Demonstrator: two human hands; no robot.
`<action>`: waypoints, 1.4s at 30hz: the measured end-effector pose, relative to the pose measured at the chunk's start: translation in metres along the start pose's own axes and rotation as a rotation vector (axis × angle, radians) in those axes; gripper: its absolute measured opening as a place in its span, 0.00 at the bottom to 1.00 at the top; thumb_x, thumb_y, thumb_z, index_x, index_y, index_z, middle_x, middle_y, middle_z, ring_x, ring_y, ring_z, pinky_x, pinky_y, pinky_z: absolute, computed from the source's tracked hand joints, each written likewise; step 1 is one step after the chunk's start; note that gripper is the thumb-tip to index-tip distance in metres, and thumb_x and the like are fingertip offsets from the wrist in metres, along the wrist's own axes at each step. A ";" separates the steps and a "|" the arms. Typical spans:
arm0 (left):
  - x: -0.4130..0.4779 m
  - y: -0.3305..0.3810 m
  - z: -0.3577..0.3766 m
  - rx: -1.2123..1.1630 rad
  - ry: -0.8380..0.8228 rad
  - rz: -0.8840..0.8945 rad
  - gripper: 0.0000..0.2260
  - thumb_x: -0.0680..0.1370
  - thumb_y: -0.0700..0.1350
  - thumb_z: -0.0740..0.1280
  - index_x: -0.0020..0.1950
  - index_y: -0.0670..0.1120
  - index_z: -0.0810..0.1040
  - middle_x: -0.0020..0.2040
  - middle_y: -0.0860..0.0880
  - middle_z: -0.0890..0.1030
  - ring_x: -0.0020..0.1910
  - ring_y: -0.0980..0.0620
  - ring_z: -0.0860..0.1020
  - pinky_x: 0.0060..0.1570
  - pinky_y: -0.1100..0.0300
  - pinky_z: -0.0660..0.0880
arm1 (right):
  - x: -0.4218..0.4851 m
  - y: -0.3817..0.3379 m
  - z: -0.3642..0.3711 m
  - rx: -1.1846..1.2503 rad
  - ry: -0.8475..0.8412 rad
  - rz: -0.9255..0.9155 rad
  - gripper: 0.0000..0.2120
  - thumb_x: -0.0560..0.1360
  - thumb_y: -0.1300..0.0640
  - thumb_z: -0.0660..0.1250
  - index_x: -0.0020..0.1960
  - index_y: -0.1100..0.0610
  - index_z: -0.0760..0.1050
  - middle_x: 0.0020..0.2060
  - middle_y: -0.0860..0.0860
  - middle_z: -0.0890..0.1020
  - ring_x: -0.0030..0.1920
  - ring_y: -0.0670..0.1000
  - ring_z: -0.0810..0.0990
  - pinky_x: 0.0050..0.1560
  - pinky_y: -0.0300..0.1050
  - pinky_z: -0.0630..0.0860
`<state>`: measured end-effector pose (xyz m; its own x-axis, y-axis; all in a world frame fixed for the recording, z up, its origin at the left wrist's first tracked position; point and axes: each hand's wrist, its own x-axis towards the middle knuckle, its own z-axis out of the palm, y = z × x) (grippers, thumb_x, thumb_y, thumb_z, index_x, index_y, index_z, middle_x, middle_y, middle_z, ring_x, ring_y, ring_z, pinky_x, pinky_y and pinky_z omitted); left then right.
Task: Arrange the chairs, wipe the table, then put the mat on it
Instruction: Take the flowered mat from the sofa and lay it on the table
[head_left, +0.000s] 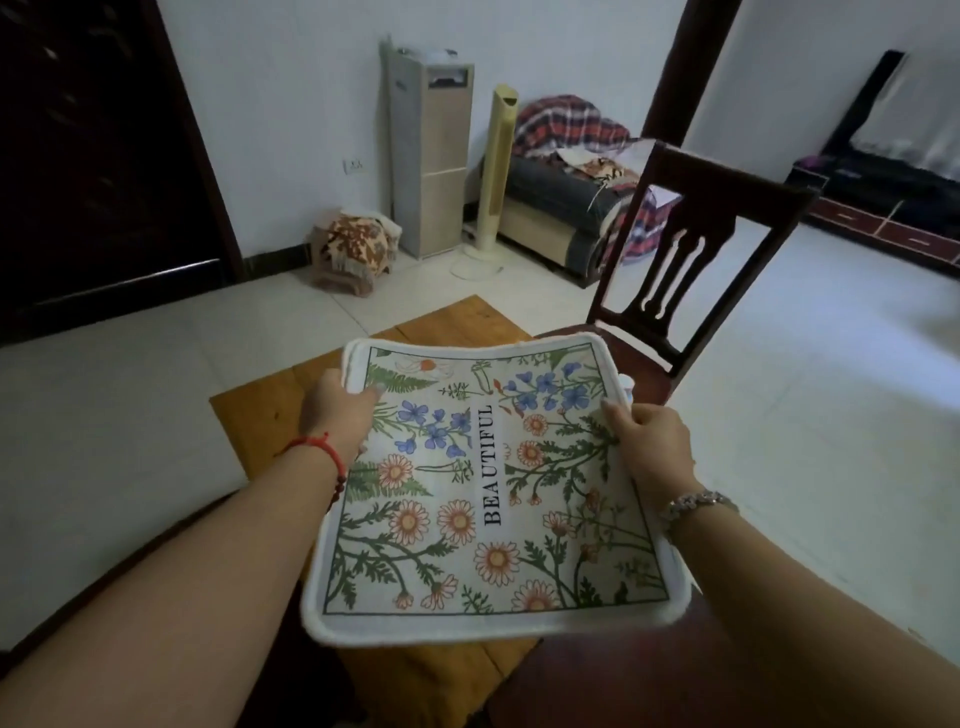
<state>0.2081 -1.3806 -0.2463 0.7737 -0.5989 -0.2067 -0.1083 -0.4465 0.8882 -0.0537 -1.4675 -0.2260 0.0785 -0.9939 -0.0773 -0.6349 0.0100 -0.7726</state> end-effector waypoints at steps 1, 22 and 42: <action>0.014 -0.010 0.001 0.025 -0.013 -0.011 0.10 0.76 0.46 0.66 0.53 0.41 0.74 0.47 0.41 0.81 0.41 0.40 0.81 0.32 0.54 0.78 | 0.000 0.002 0.016 -0.021 -0.004 -0.002 0.16 0.78 0.49 0.60 0.41 0.59 0.77 0.32 0.50 0.77 0.33 0.49 0.76 0.31 0.40 0.67; 0.178 -0.169 0.045 0.150 -0.083 -0.322 0.14 0.78 0.46 0.61 0.56 0.37 0.73 0.42 0.42 0.79 0.30 0.49 0.74 0.25 0.60 0.66 | 0.095 0.061 0.252 -0.268 -0.061 0.083 0.12 0.80 0.50 0.54 0.48 0.55 0.72 0.36 0.50 0.75 0.35 0.48 0.73 0.29 0.39 0.66; 0.247 -0.241 0.029 0.492 0.158 -0.301 0.17 0.77 0.55 0.62 0.59 0.46 0.76 0.63 0.39 0.70 0.63 0.38 0.66 0.61 0.47 0.66 | 0.188 0.069 0.369 -0.491 -0.269 -0.275 0.12 0.79 0.49 0.54 0.48 0.54 0.73 0.38 0.51 0.76 0.36 0.49 0.73 0.29 0.36 0.62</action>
<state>0.4073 -1.4400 -0.5227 0.8945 -0.3093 -0.3228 -0.1172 -0.8591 0.4983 0.2005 -1.6128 -0.5262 0.4399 -0.8897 -0.1224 -0.8382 -0.3579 -0.4115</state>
